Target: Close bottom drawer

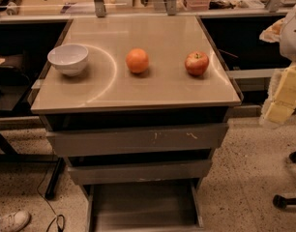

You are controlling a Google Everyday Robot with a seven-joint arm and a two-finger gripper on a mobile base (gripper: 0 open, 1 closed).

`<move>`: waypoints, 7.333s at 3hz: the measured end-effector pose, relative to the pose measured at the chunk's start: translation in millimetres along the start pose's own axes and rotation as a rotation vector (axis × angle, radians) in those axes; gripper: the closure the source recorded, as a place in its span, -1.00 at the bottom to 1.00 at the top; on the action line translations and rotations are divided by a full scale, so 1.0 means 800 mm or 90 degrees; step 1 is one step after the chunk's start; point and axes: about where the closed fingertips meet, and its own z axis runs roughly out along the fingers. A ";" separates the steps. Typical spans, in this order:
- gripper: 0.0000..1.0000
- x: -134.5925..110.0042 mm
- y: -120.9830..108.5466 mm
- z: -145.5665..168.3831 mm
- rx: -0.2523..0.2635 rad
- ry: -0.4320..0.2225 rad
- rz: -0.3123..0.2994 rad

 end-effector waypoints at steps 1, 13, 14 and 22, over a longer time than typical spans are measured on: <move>-1.00 0.000 0.000 0.000 0.000 0.000 0.000; 1.00 0.069 0.258 0.235 -0.172 0.094 0.124; 1.00 0.081 0.285 0.327 -0.202 0.102 0.143; 1.00 0.137 0.401 0.755 -0.380 0.084 0.408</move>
Offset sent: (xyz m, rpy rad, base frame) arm 0.0000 0.0000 0.0000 0.0000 0.0000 0.0000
